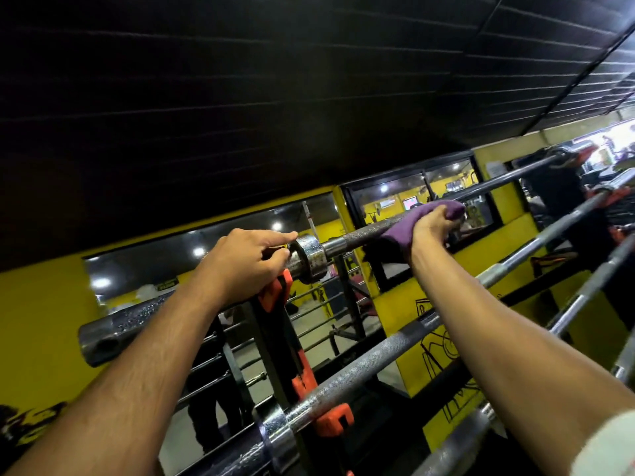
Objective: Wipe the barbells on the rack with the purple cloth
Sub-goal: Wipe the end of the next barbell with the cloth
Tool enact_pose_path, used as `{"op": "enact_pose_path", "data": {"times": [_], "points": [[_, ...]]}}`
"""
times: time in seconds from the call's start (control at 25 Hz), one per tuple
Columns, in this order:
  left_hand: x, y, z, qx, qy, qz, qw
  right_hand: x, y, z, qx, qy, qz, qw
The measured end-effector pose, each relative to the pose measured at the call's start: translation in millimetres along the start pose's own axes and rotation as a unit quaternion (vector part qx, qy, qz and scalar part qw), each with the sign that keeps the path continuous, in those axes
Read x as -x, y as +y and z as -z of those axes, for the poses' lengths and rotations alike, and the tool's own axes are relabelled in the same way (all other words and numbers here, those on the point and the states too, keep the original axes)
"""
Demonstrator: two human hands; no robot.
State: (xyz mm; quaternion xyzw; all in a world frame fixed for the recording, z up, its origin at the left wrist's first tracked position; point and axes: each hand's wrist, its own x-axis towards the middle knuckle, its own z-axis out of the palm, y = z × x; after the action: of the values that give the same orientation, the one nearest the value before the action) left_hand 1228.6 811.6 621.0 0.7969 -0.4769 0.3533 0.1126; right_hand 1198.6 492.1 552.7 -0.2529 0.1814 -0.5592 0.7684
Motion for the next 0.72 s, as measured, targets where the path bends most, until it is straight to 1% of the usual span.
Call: {"op": "enact_pose_path", "data": {"times": [0.08, 0.16, 0.24, 0.32, 0.4, 0.48, 0.52, 0.64, 0.72], "points": [[-2, 0, -1, 0.003, -0.001, -0.006, 1.0, 12, 17, -13, 0.02, -0.001, 0.036, 0.999], [-3, 0, -3, 0.01, 0.002, -0.007, 1.0, 30, 47, -9, 0.032, -0.037, 0.091, 0.995], [-4, 1, -3, 0.011, 0.012, -0.005, 1.0, 39, 67, -6, 0.033, -0.077, 0.119, 0.989], [-3, 2, -2, 0.0, 0.008, 0.0, 1.0, 38, 63, -12, 0.05, -0.077, 0.121, 0.988], [0, 3, -3, -0.005, -0.001, 0.007, 1.0, 25, 44, -19, 0.08, -0.059, 0.126, 0.987], [1, 5, -3, -0.006, -0.005, 0.004, 1.0, 9, 28, -25, 0.085, -0.026, 0.094, 0.992], [1, 6, -3, -0.007, -0.005, 0.001, 1.0, 4, 25, -27, 0.086, -0.016, 0.079, 0.993], [2, 4, -2, -0.004, -0.003, 0.005, 1.0, -3, 24, -25, 0.059, 0.0, 0.078, 0.995], [3, 4, -4, 0.006, -0.009, 0.006, 1.0, -9, 16, -20, 0.063, 0.016, 0.059, 0.996]]}}
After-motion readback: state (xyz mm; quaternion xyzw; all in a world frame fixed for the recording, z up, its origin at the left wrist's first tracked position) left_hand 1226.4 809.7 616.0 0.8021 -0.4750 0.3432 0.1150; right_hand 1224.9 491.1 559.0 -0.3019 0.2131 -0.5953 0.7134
